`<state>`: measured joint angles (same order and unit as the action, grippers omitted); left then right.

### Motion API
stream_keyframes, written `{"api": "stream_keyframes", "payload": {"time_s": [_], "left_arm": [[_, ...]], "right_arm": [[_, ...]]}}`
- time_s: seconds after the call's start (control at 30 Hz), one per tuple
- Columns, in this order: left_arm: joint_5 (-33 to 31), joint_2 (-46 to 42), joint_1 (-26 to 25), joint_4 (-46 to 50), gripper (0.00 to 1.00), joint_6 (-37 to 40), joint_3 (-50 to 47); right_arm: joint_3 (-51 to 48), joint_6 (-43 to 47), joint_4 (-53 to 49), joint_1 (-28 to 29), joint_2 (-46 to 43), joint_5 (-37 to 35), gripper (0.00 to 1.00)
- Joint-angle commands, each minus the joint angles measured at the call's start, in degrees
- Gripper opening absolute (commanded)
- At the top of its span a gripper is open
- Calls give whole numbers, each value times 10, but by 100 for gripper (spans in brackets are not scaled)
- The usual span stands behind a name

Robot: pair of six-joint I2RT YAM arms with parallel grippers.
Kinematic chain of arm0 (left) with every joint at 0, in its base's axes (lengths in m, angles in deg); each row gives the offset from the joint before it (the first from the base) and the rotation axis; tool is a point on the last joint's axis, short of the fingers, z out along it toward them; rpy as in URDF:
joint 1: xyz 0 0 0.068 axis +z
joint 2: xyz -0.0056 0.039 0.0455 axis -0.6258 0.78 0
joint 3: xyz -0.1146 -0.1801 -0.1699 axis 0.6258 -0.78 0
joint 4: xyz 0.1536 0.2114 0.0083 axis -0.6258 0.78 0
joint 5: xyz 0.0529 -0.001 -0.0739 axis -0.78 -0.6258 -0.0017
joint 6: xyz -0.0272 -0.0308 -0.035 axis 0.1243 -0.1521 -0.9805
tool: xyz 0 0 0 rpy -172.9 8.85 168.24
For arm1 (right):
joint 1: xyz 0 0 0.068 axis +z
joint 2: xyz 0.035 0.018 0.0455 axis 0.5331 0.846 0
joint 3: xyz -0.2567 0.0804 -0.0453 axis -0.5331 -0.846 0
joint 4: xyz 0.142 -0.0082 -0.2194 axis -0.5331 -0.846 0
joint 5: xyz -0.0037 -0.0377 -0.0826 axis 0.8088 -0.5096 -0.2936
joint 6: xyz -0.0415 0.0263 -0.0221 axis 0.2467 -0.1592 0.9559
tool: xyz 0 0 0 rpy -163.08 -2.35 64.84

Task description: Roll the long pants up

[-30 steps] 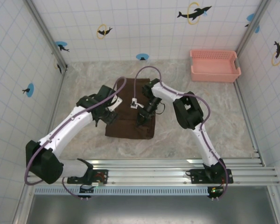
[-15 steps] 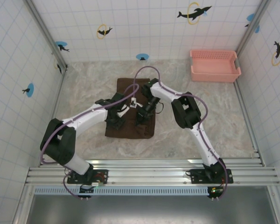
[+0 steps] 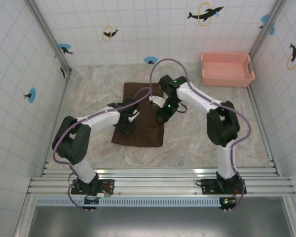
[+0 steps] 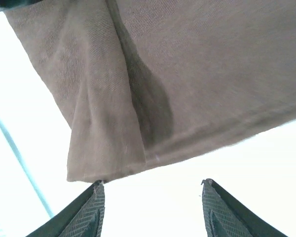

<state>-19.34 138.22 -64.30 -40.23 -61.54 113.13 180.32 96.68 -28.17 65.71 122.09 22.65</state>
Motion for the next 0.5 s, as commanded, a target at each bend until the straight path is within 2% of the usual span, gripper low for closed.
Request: {"api": "stream_keyframes", "payload": {"time_s": [0.0, 0.1, 0.2, 0.33, 0.47], "left_arm": [[-7, 16, -2, -9, 59, 5, 18], [-6, 19, -1, -2, 59, 9, 25], [-8, 21, -1, 4, 59, 17, 30], [-7, 23, -1, 12, 59, 20, 38], [-4, 28, 0, 20, 59, 21, 44]], "right_arm": [[-115, 42, 95, 52, -96, -99, 56], [-219, 60, 159, 131, -163, -141, 62], [-281, 51, 217, 196, -186, -178, 64], [-320, 46, 283, 246, -171, -229, 64], [-335, 68, 342, 268, -139, -283, 64]]}}
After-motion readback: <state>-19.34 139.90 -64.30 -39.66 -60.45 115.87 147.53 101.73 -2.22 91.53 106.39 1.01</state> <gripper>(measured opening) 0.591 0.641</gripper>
